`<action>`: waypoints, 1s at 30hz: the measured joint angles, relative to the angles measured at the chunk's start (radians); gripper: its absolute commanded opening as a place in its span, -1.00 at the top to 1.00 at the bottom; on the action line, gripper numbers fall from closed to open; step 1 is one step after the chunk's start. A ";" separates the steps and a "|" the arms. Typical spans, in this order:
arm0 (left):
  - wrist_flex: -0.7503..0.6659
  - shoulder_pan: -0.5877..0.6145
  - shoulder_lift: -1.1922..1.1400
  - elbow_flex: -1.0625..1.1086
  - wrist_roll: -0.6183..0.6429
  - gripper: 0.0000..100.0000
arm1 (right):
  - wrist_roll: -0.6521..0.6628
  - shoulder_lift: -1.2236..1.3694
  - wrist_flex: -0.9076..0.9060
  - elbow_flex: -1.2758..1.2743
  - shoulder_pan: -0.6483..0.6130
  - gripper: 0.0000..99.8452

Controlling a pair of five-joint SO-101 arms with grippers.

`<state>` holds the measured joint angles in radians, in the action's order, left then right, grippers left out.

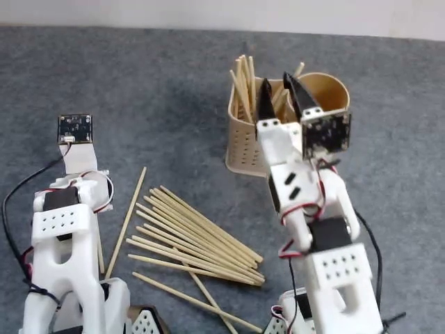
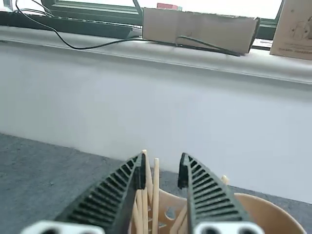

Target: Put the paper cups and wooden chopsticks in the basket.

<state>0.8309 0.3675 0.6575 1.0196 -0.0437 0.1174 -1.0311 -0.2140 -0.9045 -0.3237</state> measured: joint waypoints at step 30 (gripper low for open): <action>0.026 -0.025 0.011 -0.095 0.064 0.99 | -0.003 -0.173 -0.262 -0.566 -0.232 0.76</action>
<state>0.8569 0.3429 0.6682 0.9244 0.0207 0.1143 -1.2045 -0.4764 -1.4707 -0.5554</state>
